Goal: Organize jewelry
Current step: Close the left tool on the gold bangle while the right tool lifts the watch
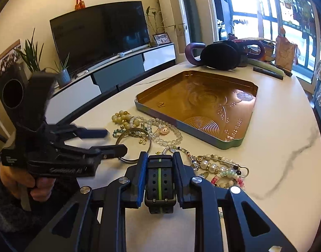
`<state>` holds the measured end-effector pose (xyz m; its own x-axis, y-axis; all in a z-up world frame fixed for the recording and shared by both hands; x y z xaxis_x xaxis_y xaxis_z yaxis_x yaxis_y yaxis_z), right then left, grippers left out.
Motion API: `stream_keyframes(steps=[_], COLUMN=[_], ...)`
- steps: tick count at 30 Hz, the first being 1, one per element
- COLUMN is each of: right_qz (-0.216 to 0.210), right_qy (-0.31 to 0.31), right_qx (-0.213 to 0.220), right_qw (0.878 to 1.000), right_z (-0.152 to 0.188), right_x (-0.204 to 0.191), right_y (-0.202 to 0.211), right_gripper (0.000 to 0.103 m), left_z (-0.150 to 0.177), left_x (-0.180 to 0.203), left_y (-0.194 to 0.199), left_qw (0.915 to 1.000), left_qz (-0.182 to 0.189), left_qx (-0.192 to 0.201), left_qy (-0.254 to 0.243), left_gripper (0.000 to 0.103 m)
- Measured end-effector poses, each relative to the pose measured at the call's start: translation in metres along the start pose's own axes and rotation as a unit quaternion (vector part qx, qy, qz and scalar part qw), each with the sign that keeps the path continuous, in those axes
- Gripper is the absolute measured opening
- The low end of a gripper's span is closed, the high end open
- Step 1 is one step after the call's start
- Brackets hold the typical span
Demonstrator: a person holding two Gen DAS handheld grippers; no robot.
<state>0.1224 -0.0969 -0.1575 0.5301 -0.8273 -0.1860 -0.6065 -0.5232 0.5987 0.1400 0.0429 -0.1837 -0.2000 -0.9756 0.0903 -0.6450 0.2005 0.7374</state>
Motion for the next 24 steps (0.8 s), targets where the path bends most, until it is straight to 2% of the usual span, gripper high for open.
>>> stream_keyframes(steps=[2,4,8,10,12,14,16,19,24], right_qz=[-0.002,-0.004,-0.006,-0.001,0.002,0.001,-0.006,-0.004,-0.001], right_qy=[-0.007,-0.015,-0.022,-0.019,-0.019,-0.023,-0.025,-0.021,-0.015], right_qx=[-0.005,-0.011,-0.025,-0.033,-0.043,-0.041,-0.039,-0.03,-0.017], right_qw=[1.0,1.0,0.999,0.999,0.999,0.999,0.999,0.999,1.0], right_z=[0.001,0.003,0.006,0.008,0.012,0.012,0.012,0.011,0.01], right_x=[0.002,0.005,0.008,0.008,0.008,0.011,0.011,0.01,0.008], right_y=[-0.002,-0.004,-0.009,-0.012,-0.016,-0.016,-0.015,-0.009,-0.001], right_gripper=[0.023,0.024,0.024,0.026,0.026,0.026,0.026,0.021,0.02], left_z=[0.0,0.002,0.002,-0.001,-0.004,-0.007,-0.008,-0.008,-0.004], left_x=[0.009,0.018,0.023,0.023,0.023,0.021,0.019,0.013,0.01], left_y=[0.0,-0.01,-0.025,-0.03,-0.032,-0.034,-0.031,-0.026,-0.02], left_qw=[0.9998,0.9994,0.9988,0.9986,0.9987,0.9988,0.9992,0.9996,0.9993], left_qz=[0.002,0.0,0.002,-0.016,-0.018,-0.018,-0.016,0.006,0.024], left_qx=[0.002,-0.016,-0.041,-0.04,-0.04,-0.038,-0.029,-0.029,-0.029], left_qy=[-0.018,-0.03,-0.026,-0.031,-0.028,-0.026,-0.024,-0.004,0.006], left_gripper=[0.082,0.082,0.082,0.082,0.082,0.08,0.062,0.062,0.062])
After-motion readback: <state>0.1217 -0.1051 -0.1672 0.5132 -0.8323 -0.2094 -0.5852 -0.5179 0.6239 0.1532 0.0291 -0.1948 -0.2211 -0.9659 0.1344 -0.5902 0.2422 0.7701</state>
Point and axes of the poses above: each gripper's, at about its wrist camera, not at the fingertips, and y roughly against the way its jaws point, x to its right, z to its underside, the point moved 4 cm from there along -y, roughly the way its jaws point, and after that the axes turned 1 degree about y, right-handed, at the moved point
